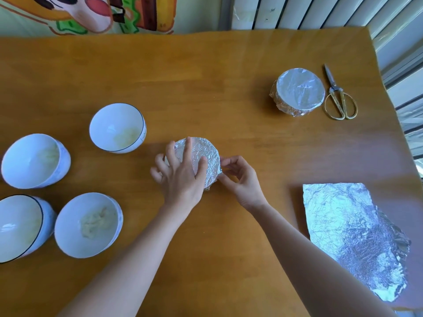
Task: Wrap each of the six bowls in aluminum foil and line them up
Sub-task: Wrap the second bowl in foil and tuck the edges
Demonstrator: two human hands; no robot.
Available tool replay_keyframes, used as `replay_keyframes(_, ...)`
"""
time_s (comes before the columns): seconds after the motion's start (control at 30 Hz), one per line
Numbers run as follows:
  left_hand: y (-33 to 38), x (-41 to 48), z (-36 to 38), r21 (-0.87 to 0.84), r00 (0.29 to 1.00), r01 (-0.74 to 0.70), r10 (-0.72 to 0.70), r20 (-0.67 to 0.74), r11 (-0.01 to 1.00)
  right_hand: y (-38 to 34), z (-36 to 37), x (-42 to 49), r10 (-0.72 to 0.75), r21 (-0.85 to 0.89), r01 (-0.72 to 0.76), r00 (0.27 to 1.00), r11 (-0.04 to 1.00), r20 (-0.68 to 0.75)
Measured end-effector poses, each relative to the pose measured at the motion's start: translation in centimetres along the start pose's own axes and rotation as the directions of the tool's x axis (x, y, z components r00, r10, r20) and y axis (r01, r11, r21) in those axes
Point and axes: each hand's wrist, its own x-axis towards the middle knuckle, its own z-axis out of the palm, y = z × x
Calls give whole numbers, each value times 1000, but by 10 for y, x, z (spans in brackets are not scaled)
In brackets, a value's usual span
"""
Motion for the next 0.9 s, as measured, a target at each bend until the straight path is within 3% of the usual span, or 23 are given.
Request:
replay_keyframes(0.1,-10,1,5,37,991,-109,112,-73,993,2,-3,3,12,35,-12,1000,999,8)
replay_keyframes(0.23,-17,1,6,66,975,-216,218,-31,974,4,-5,1,85,101,-83,996,991,-14)
replay_keyframes(0.67,-16,2,8,99,971,-220,228,-75,970,3,8,11,84,-16,-88,982,996,-167)
replay_keyframes(0.9,-13,2,8,118,974,-197,208,-93,973,3,23,7,148,10,-151,946,988,-289)
